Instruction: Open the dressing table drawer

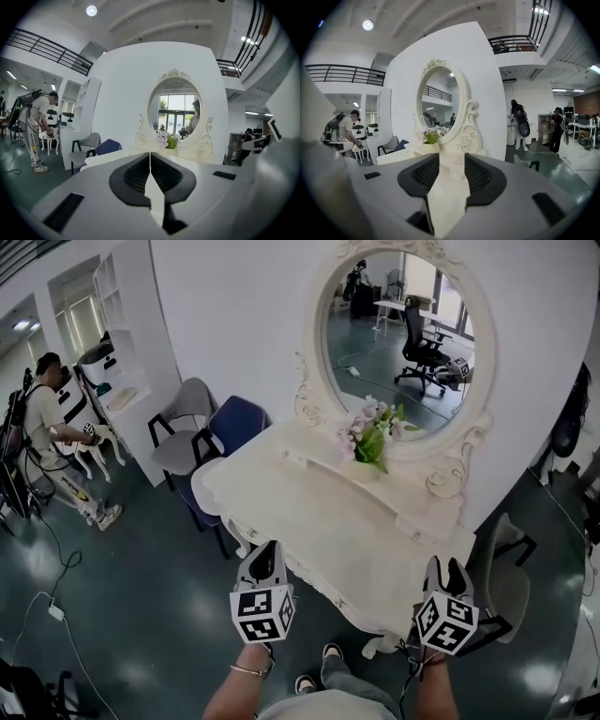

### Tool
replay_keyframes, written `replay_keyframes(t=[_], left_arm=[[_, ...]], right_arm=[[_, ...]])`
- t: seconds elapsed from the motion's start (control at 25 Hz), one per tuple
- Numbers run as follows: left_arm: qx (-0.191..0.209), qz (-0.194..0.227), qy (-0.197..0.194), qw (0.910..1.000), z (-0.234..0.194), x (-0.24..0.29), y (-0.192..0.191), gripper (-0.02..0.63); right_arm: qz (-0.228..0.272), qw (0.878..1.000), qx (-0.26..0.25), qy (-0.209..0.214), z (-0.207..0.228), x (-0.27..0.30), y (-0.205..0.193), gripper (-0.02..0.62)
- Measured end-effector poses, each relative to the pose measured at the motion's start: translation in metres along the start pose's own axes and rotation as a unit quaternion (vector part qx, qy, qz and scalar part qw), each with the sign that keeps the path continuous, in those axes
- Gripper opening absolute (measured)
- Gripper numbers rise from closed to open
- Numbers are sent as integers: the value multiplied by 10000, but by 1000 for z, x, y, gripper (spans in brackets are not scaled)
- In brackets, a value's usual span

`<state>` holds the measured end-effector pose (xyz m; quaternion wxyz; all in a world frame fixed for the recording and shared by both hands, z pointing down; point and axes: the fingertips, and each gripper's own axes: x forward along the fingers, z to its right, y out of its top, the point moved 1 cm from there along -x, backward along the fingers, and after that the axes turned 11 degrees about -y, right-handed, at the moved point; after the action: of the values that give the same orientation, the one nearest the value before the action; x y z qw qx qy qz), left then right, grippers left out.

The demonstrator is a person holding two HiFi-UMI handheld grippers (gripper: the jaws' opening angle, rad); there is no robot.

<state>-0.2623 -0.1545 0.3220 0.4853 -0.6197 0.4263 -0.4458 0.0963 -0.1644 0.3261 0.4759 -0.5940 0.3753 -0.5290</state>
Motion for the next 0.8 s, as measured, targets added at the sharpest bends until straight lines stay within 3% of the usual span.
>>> replay_keyframes(t=[0.24,0.8], left_arm=[[63,70,-81,9999,4,29,10,21],[17,-216,-110,9997,-3,67,-8,21]], right_arm=[[72,10000,-46,1,-2,25,10,176],[-145,9998,-91,-113,2,60,2,181]])
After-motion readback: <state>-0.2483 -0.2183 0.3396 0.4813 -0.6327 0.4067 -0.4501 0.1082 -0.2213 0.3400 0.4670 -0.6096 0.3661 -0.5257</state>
